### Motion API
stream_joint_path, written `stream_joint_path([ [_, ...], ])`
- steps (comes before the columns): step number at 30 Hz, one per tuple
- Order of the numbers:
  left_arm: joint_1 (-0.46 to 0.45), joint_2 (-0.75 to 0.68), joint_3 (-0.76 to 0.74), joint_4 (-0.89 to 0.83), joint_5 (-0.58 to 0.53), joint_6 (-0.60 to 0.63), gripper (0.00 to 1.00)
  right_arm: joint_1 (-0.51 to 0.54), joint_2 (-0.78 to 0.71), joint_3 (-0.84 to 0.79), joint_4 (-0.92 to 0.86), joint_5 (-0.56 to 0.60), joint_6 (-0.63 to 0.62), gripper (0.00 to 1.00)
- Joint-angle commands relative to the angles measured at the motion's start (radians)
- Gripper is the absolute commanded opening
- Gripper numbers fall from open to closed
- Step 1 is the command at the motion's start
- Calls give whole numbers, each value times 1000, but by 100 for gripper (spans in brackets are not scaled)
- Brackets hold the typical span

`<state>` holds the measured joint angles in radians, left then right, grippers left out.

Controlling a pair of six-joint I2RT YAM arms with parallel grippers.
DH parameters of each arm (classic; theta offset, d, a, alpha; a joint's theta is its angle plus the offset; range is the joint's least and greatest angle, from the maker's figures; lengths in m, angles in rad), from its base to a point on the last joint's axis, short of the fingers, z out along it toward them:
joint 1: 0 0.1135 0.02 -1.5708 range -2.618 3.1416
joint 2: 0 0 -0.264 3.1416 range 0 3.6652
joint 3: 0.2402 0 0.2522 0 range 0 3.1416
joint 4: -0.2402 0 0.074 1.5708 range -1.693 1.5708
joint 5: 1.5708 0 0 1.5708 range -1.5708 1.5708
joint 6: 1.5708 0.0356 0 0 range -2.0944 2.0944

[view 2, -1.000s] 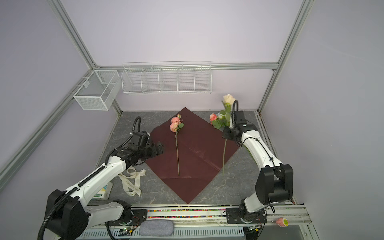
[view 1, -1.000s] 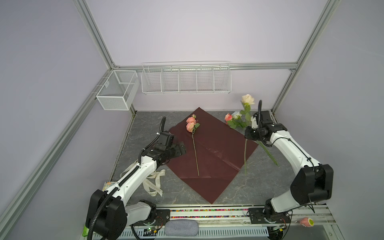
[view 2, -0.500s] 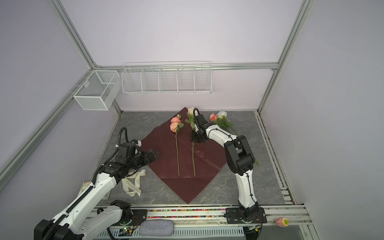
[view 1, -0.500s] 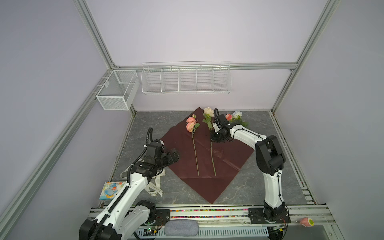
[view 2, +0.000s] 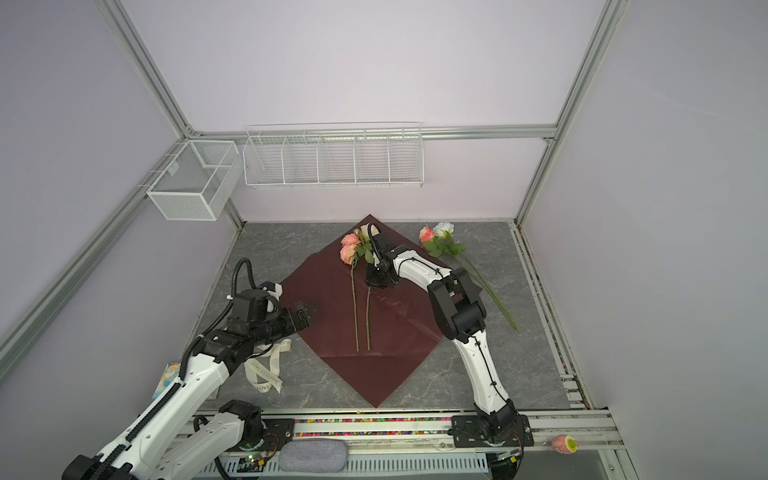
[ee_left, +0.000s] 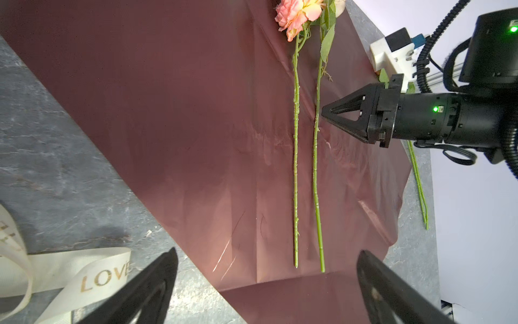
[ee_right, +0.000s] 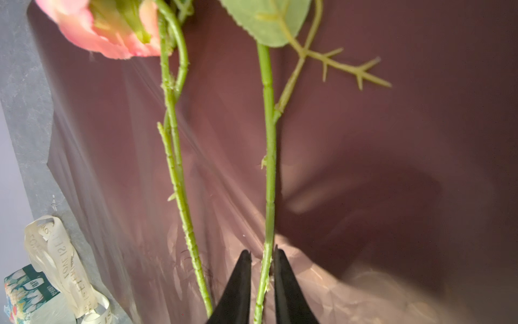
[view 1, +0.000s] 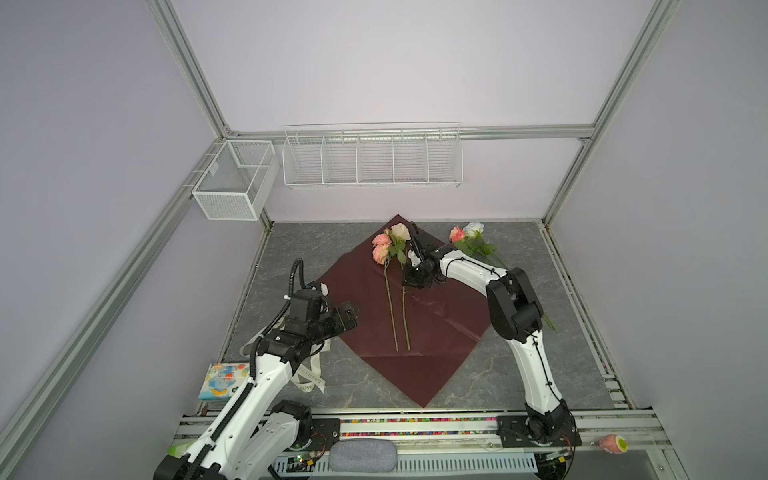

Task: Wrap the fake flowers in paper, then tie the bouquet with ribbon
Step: 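Carry the cream rose onto the paper beside the pink flower and release, then move the right gripper to the flowers and grasp a pink rose stem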

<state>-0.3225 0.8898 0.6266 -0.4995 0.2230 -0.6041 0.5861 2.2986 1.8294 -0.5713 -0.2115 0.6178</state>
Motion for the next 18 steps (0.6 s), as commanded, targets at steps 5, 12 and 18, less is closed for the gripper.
stream_joint_path([
  [5,4,9,32,12,67,46,99,4,-165,-77,-32,33,-51,33],
  [12,-13,95,3,218,259,-41,100,-60,-395,-313,-65,266,-228,44],
  [18,-96,166,66,211,228,3,100,-296,-509,-477,-83,248,-342,47],
])
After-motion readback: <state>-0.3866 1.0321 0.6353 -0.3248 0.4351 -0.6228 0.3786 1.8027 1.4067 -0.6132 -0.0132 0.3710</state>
